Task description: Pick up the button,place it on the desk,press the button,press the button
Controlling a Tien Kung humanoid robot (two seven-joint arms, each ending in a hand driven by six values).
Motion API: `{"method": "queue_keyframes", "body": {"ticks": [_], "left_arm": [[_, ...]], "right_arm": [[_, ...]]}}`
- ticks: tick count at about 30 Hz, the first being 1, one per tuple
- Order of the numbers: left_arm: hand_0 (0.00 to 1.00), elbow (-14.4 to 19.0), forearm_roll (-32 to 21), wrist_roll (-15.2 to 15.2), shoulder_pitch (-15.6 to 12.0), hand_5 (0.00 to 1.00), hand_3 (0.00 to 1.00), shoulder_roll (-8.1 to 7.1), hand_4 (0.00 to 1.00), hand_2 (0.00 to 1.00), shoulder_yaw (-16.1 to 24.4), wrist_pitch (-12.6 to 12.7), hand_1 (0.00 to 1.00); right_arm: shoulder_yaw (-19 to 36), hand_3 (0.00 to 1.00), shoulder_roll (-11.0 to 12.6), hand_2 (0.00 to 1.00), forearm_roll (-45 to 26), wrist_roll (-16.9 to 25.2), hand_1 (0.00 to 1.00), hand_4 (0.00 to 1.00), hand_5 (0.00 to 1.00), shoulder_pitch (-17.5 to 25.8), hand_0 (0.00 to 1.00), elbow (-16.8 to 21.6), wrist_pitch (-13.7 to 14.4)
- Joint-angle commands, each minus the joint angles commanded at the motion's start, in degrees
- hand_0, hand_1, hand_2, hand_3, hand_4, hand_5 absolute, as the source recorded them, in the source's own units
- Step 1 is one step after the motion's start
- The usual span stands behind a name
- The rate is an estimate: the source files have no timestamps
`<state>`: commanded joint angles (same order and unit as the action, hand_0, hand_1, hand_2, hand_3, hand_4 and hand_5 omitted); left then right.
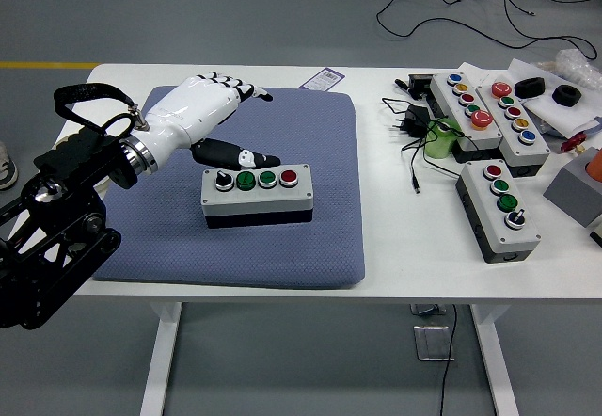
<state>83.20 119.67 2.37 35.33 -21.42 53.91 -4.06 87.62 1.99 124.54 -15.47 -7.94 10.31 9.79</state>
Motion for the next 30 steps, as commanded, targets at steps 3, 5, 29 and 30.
{"method": "queue_keyframes", "body": {"ticks": [3,5,29,30], "left_arm": [[0.002,0.77,-3.77,1.37,-0.09,0.998,0.644,0.10,0.962,0.069,-0.97,-2.18,0.002],[0.002,0.66,-4.89,2.14,-0.03,0.998,0.634,0.23,0.833,0.009,-1.72,-3.32,0.002],[0.002,-4.10,-3.70,6.59,-0.02,0.998,0.658,1.69,0.776,0.002,-6.32,-4.62,0.002],[0.002,-4.24,-3.67,6.64,0.02,0.998,0.658,1.73,0.776,0.002,-6.55,-4.62,0.002]], "right_arm": [[-0.11,0.635,0.03,0.690,-0.11,0.02,0.645,0.311,0.191,-0.01,0.672,0.00,0.01],[-0.12,0.635,0.03,0.690,-0.13,0.02,0.645,0.311,0.192,-0.04,0.672,0.00,0.02],[-0.76,0.635,0.06,0.690,-0.77,0.05,0.645,0.311,0.192,-0.12,0.673,0.00,0.02],[-0.78,0.635,0.06,0.690,-0.82,0.06,0.645,0.311,0.192,-0.14,0.673,0.00,0.04]]}}
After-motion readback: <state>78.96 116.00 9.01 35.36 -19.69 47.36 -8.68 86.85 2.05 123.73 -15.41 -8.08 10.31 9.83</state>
